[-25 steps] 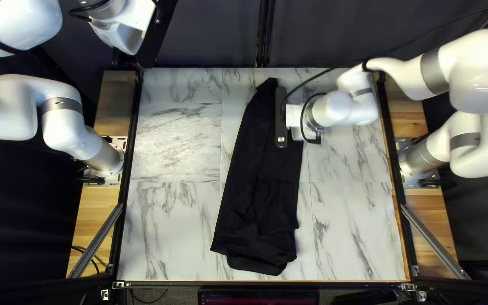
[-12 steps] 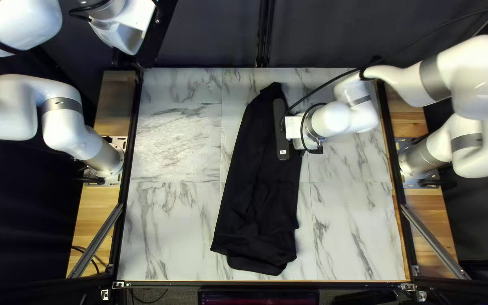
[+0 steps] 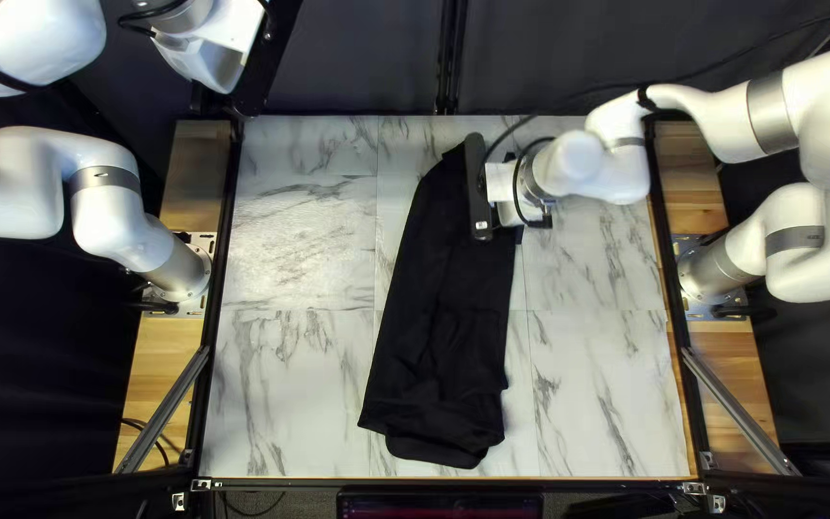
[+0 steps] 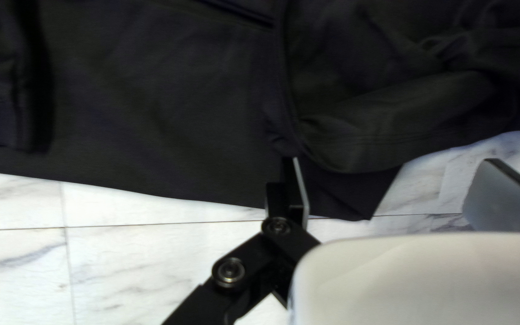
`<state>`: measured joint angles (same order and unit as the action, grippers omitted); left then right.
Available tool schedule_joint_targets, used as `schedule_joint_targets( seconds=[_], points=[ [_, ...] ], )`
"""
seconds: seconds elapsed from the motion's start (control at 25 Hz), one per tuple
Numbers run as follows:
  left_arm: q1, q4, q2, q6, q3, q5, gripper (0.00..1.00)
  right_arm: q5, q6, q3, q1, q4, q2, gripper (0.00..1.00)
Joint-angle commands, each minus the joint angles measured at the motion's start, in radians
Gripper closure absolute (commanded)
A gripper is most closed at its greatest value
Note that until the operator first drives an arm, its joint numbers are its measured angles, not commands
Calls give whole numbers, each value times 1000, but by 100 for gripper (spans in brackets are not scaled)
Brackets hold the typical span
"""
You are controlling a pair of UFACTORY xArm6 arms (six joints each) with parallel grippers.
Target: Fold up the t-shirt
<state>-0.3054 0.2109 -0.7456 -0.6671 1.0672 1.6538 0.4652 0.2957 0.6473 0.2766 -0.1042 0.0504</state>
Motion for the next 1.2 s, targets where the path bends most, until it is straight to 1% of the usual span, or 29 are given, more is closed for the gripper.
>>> schedule_joint_targets(
  seconds=[0.04, 0.08, 0.16, 0.36, 0.52, 0.6, 0.76, 0.92, 1.04, 1.08, 1.12, 1.2],
  points=[
    [0, 0, 0, 0, 0, 0, 0, 37, 231, 47, 91, 197, -28, 0],
    [0, 0, 0, 0, 0, 0, 0, 50, 301, 72, 123, 252, -48, 0],
    [0, 0, 0, 0, 0, 0, 0, 68, 394, 112, 169, 318, -82, 0],
    [0, 0, 0, 0, 0, 0, 0, 94, 550, 189, 258, 417, -149, 0],
    [0, 0, 0, 0, 0, 0, 0, 74, 586, 214, 281, 467, -176, 0],
    [0, 0, 0, 0, 0, 0, 0, 50, 597, 235, 278, 489, -214, 0],
    [0, 0, 0, 0, 0, 0, 0, 14, 627, 266, 266, 508, -279, 0],
    [0, 0, 0, 0, 0, 0, 0, 4, 665, 282, 270, 513, -313, 0],
    [0, 0, 0, 0, 0, 0, 0, 5, 692, 301, 279, 513, -338, 6],
    [0, 0, 0, 0, 0, 0, 0, 7, 697, 311, 283, 507, -349, 13],
    [0, 0, 0, 0, 0, 0, 0, 8, 700, 316, 287, 503, -356, 14],
    [0, 0, 0, 0, 0, 0, 0, 13, 710, 334, 298, 493, -379, 22]
  ],
)
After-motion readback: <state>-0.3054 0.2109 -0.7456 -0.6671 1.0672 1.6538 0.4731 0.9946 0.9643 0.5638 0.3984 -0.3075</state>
